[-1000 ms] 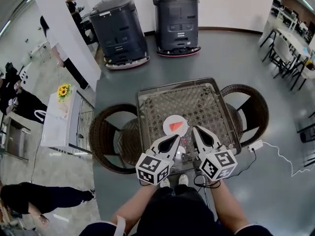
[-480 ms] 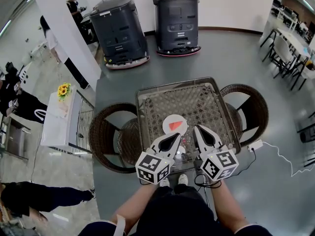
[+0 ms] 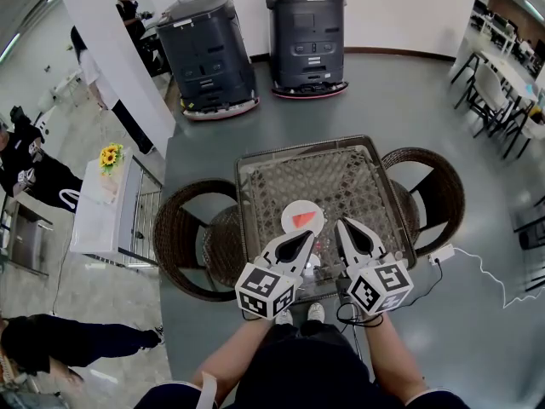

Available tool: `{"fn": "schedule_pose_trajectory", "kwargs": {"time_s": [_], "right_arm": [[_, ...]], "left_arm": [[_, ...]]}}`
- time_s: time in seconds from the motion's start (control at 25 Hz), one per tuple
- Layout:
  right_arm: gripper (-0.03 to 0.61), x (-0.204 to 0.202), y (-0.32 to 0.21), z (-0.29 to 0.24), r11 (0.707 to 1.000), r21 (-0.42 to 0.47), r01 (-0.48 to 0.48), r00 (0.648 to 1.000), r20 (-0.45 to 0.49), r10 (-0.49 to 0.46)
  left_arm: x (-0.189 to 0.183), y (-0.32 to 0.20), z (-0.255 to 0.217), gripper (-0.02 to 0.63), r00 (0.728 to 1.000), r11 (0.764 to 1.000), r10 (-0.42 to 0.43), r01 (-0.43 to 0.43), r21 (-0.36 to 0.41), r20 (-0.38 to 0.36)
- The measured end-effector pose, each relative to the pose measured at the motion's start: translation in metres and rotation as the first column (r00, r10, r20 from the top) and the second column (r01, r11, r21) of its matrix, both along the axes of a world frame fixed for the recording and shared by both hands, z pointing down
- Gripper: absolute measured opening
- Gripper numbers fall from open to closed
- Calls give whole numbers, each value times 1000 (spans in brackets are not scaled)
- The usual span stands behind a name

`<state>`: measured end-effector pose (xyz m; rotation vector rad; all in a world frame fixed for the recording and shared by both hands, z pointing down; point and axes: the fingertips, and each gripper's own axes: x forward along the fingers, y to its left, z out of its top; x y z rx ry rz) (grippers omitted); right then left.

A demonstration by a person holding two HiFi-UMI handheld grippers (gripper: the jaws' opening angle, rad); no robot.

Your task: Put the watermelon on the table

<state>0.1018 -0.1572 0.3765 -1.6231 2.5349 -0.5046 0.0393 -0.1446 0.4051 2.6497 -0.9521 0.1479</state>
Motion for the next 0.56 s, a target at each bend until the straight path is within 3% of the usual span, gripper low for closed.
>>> {"fn": "schedule_pose_trajectory", "kwargs": {"time_s": [0.56], "right_arm": [[3,-2,-7,2,1000,14,8,1000,-23,-8]], "left_arm": [[0,-8,1,5,1000,1000,-2,2,8,6]]}}
